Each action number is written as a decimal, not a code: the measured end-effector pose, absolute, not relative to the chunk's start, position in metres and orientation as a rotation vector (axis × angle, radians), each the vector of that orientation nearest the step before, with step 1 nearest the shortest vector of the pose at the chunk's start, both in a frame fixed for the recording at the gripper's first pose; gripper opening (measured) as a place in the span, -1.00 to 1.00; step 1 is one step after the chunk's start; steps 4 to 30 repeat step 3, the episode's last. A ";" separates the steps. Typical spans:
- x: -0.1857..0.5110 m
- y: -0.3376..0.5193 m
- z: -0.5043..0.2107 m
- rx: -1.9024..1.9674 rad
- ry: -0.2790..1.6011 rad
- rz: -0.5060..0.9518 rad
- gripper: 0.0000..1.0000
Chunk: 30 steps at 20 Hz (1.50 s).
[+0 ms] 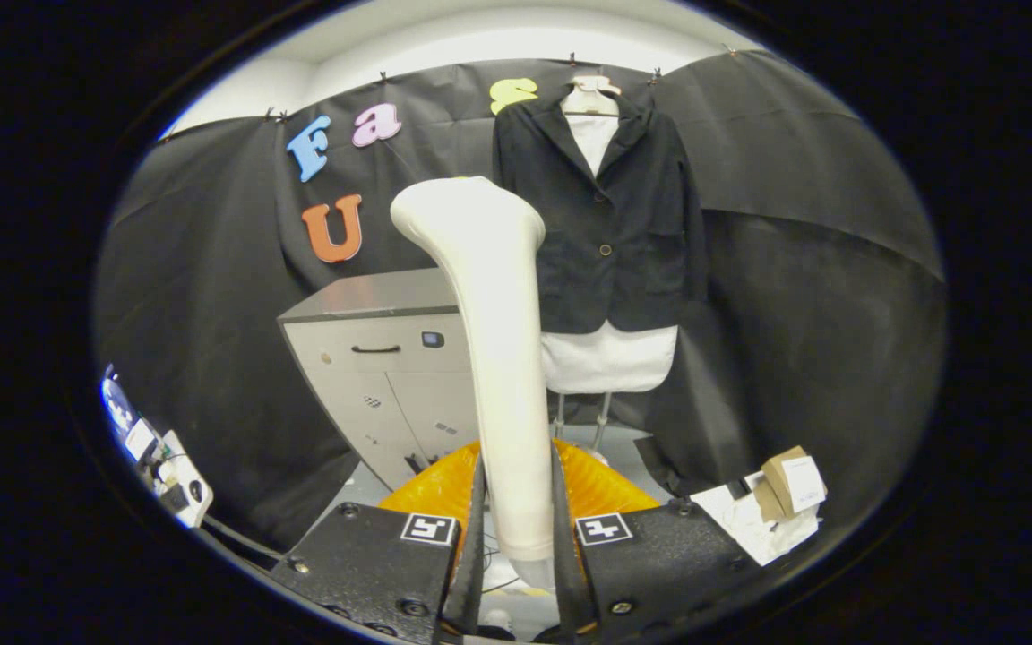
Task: Iron the clothes twice with a garment steamer, once on the left side and once on the right side.
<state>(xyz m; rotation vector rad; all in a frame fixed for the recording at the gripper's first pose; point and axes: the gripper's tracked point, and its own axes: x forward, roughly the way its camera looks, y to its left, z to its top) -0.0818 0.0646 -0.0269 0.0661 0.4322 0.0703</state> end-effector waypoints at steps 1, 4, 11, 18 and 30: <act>-0.085 0.064 -0.027 0.067 0.434 0.070 -0.29; -0.087 0.062 -0.025 0.064 0.427 0.063 -0.29; -0.087 0.062 -0.025 0.064 0.427 0.063 -0.29; -0.087 0.062 -0.025 0.064 0.427 0.063 -0.29; -0.087 0.062 -0.025 0.064 0.427 0.063 -0.29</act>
